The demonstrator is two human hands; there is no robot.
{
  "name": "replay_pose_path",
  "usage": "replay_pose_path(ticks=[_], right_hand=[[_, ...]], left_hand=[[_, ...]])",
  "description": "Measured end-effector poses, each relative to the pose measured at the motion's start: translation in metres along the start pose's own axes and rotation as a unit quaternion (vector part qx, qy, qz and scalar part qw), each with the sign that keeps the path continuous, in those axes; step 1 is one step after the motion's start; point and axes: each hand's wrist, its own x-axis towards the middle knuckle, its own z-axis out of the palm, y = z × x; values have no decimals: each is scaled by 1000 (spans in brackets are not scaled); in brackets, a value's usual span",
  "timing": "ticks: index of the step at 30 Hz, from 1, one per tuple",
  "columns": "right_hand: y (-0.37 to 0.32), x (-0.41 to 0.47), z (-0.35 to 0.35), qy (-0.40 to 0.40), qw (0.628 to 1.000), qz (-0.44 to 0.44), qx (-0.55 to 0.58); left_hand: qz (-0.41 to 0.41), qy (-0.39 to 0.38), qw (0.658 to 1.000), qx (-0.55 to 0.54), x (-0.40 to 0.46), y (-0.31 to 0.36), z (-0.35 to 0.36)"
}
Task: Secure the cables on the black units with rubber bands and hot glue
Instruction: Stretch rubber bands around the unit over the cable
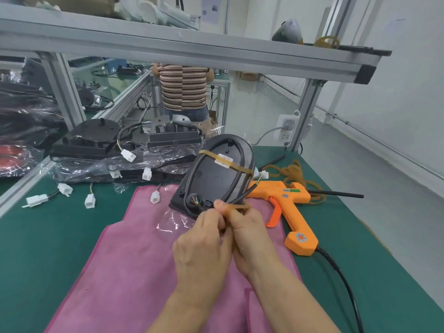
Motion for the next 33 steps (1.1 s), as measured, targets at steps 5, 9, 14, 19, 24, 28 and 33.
replay_pose_path(ticks=[5, 9, 14, 19, 24, 28, 33], right_hand=[[-1, -2, -1, 33, 999, -21, 1], [-5, 0, -8, 58, 998, -31, -12], [-22, 5, -20, 52, 997, -16, -47], [-35, 1, -36, 37, 997, 36, -50], [-33, 1, -55, 52, 992, 47, -107], [-27, -3, -64, 22, 985, 55, -161], [-22, -11, -68, -41, 988, 41, -142]], left_hand=[[18, -7, 1000, 12, 5, -8, -5], [24, -34, 999, 17, 6, -20, -14], [-136, -67, 940, -304, 8, -23, -18], [-157, -179, 875, -422, 9, -25, -36], [-166, -213, 888, -373, 5, -39, -54], [-220, -166, 873, -404, 19, -41, -59], [-280, -161, 841, -435, 32, -49, -52]])
